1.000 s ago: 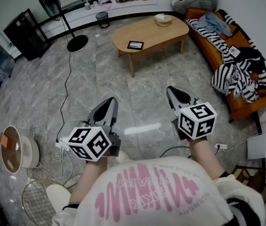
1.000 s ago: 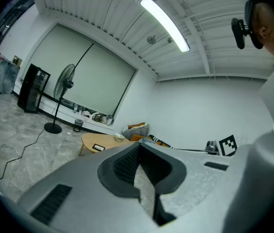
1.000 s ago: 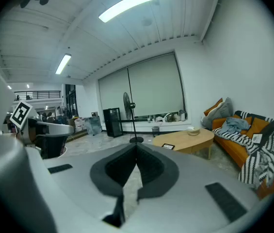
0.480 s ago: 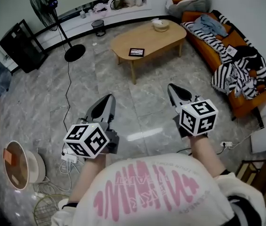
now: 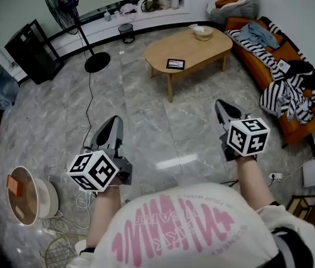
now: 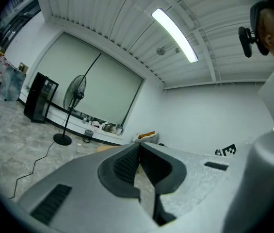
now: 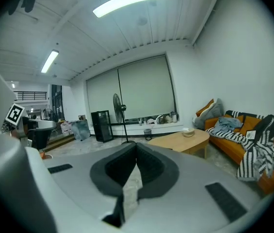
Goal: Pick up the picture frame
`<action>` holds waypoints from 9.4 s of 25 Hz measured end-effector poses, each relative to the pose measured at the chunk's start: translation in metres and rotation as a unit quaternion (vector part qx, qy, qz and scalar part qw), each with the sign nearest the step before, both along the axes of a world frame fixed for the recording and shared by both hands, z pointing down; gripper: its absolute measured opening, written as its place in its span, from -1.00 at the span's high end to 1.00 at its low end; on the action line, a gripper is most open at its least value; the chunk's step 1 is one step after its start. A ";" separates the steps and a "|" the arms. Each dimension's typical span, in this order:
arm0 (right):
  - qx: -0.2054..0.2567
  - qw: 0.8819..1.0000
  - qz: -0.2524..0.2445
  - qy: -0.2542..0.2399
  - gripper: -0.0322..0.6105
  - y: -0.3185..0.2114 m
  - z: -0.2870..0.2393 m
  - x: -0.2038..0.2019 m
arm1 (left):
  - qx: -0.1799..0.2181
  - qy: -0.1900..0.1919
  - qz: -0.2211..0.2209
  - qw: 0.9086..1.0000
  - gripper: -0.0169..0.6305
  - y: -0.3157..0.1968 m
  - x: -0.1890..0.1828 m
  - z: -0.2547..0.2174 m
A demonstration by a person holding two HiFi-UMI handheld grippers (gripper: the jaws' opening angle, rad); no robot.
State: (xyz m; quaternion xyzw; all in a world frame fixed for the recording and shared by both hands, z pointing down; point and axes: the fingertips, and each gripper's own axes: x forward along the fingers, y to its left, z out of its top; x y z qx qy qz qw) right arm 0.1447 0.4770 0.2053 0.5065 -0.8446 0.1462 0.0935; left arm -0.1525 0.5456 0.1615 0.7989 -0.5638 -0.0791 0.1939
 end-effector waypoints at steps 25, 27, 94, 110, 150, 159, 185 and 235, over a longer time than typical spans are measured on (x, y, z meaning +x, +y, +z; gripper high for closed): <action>-0.035 0.993 -0.115 0.011 0.89 -0.253 0.049 -0.059 | -0.061 -0.013 -0.073 0.995 0.94 -0.182 -0.008 0.045; -0.039 0.992 -0.120 0.003 0.89 -0.282 0.048 -0.053 | -0.062 -0.005 -0.076 0.995 0.93 -0.212 -0.001 0.044; -0.235 0.969 0.008 -0.073 0.88 -0.672 0.255 -0.090 | -0.230 0.042 0.141 0.962 0.93 -0.696 0.045 0.264; -0.326 0.942 -0.043 -0.071 0.88 -0.674 0.478 -0.084 | -0.361 0.047 0.125 0.923 0.94 -0.669 0.086 0.513; -0.292 0.819 -0.337 0.362 0.68 -0.638 0.533 -0.128 | -0.347 0.060 0.105 0.930 0.93 -0.678 0.086 0.459; -0.333 0.841 -0.286 0.316 0.69 -0.622 0.525 -0.125 | -0.326 0.055 0.085 0.940 0.94 -0.680 0.075 0.410; -0.334 0.925 -0.180 0.019 0.69 -0.604 0.294 -0.138 | -0.224 -0.024 0.109 0.968 0.93 -0.706 0.089 0.244; 0.036 0.976 -0.138 -0.165 0.69 -0.673 -0.099 -0.125 | 0.090 -0.022 0.110 0.990 0.94 -0.748 0.083 -0.060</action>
